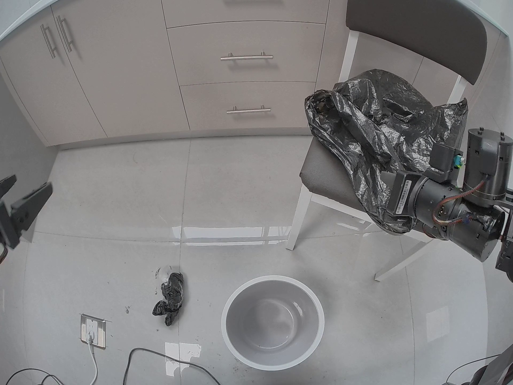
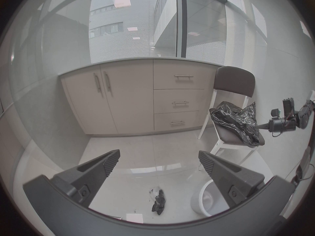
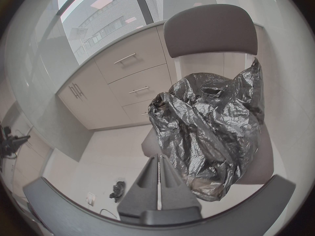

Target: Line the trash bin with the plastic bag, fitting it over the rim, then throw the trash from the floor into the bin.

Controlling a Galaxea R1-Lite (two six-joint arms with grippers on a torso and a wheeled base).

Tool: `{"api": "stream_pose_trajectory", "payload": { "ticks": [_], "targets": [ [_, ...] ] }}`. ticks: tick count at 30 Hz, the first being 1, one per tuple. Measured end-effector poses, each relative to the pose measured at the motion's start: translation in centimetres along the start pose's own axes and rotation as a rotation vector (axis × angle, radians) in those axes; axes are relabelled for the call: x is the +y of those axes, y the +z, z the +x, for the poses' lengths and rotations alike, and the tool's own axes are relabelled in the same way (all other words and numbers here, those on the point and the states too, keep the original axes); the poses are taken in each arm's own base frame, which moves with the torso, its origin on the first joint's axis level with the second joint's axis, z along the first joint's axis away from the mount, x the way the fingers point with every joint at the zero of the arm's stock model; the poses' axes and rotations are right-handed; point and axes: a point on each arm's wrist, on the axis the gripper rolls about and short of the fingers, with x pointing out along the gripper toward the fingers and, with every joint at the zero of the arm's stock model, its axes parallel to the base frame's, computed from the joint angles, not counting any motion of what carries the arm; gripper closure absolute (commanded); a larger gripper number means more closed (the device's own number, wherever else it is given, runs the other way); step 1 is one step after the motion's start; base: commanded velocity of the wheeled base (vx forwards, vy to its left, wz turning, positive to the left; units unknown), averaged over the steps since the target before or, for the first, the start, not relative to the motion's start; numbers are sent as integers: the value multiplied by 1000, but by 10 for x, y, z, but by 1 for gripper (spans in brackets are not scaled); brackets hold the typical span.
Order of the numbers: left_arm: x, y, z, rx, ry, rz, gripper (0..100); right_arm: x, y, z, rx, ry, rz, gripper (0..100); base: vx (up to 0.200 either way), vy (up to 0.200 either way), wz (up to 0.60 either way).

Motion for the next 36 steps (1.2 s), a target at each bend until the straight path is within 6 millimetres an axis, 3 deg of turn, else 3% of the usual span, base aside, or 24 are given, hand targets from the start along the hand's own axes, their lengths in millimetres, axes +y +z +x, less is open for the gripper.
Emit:
{"api": "stream_pose_trajectory", "payload": {
  "ticks": [4, 9, 10, 17, 23, 36],
  "targets": [
    [-9, 12, 43, 22, -61, -34, 0, -3, 5, 6, -26, -71, -62, 100, 0, 0, 0],
    [-31, 27, 77, 27, -107, -102, 0, -14, 13, 3, -58, -136, -120, 100, 0, 0, 0],
    [-36, 30, 82, 27, -106, -109, 0, -17, 15, 1, -65, -148, -132, 0, 0, 0, 0],
    [-64, 30, 104, 63, -162, -115, 0, -41, 11, -18, -42, -216, -239, 0, 0, 0, 0],
    [-71, 22, 111, 105, -174, -123, 0, -49, -6, -24, 13, -206, -271, 0, 0, 0, 0],
    [-73, 15, 119, 126, -177, -128, 0, -43, -17, 8, -28, -246, -247, 0, 0, 0, 0]
  ]
}}
